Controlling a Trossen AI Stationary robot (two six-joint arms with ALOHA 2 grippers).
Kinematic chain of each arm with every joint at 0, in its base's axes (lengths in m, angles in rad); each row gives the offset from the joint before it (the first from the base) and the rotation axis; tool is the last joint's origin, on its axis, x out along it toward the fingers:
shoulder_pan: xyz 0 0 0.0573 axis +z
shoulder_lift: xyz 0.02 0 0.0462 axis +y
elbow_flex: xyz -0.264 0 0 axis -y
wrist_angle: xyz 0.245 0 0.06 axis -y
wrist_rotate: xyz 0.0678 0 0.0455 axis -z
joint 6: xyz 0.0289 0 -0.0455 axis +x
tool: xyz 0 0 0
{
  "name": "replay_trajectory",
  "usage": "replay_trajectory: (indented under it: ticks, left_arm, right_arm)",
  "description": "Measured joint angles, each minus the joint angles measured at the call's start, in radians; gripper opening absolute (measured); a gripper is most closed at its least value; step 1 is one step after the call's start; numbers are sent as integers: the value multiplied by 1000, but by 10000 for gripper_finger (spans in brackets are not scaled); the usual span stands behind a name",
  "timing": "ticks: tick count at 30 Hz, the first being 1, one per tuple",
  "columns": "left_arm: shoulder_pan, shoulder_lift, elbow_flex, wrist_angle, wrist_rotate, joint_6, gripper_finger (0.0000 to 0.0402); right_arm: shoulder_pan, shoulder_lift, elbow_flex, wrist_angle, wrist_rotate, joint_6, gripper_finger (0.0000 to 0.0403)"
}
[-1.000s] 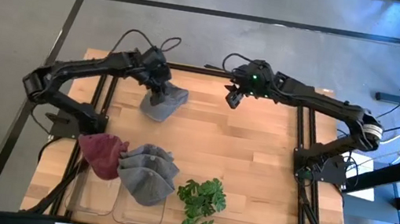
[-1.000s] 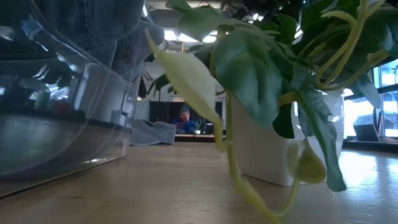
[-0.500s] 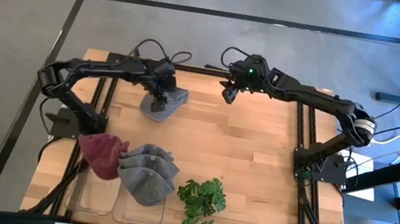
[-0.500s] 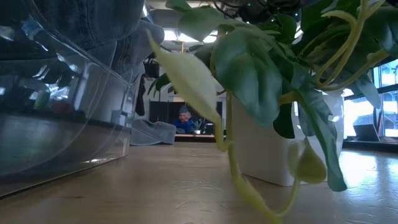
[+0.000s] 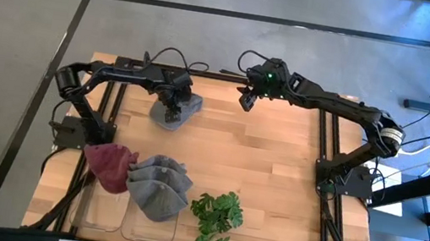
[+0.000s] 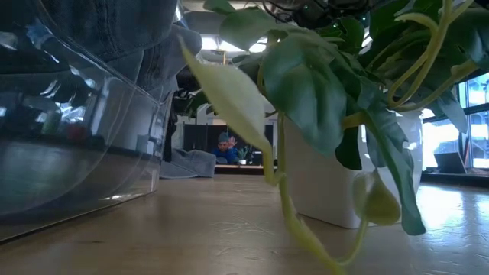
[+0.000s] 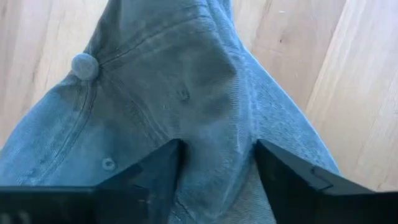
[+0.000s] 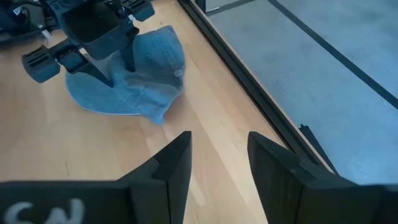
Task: Pick & Place hat
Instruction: Put the gray cap into the right transparent bin
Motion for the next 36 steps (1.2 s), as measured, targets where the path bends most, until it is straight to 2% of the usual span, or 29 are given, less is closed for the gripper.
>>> replay_trajectory:
  ticks: [3,9,11,14,18,21,24,29,31,36]
  left_arm:
    - [-1,2,0,3,4,1,163]
    - [-1,0,1,3,3,3,48]
    - [-1,0,13,-3,1,1,16]
    - [-10,-1,59,-22,-24,-6,12]
    - [-53,-31,136,-28,-112,17,8]
    - [-100,-55,199,-13,-196,27,8]
    - [-152,-77,252,25,-334,16,8]
    - [-219,-110,305,178,-515,0,8]
    - [-233,-127,320,235,-532,-14,8]
    - [-255,-187,338,346,-501,-50,8]
  right_arm:
    - [0,0,0,0,0,-3,157]
    - [0,0,0,-1,-2,4,157]
    - [0,0,0,-1,-33,5,157]
    - [0,0,0,0,-125,6,157]
    - [1,0,0,13,-223,2,157]
    - [1,0,0,24,-228,5,157]
    - [0,0,0,35,-227,3,157]
    - [0,1,0,81,-260,1,157]
    - [0,1,0,116,-289,1,157]
    - [-1,1,1,202,-294,3,157]
